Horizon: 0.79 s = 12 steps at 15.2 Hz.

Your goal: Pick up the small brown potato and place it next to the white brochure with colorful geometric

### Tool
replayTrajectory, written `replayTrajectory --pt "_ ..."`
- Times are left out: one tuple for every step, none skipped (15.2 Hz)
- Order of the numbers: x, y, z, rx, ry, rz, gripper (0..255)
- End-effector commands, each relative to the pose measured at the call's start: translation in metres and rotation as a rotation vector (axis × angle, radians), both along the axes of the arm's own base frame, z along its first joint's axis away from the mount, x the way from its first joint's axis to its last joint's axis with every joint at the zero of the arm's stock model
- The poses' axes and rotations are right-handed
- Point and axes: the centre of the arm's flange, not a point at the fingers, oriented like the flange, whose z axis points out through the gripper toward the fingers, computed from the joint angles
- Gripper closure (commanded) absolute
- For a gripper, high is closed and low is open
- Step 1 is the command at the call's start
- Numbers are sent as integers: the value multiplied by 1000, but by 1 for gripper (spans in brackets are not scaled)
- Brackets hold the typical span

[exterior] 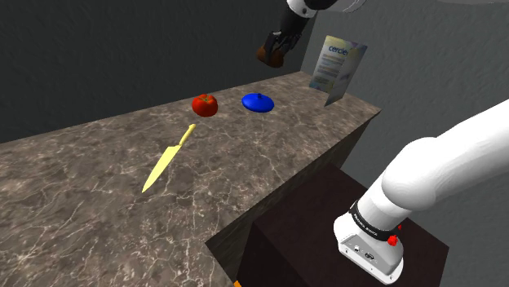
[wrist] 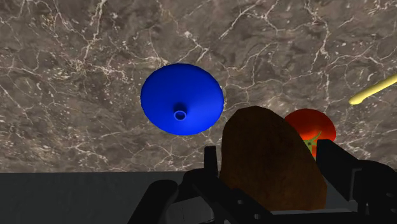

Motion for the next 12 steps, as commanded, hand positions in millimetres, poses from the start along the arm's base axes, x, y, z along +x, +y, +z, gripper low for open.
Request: replayTrajectory --pt "0 0 11 0 0 0 255" --pt "0 0 16 0 0 0 255" --pt "0 0 21 0 0 0 255" --pt "0 0 26 0 0 0 255" --pt "0 0 32 0 0 0 255" --pt "0 0 37 0 0 0 255" --pt "0 0 42 0 0 0 255" --pt "0 0 48 0 0 0 255" --pt "0 0 53 0 0 0 255" --pt "0 0 58 0 0 0 255" --pt "0 0 63 0 0 0 255" --pt "0 0 69 0 0 0 255"
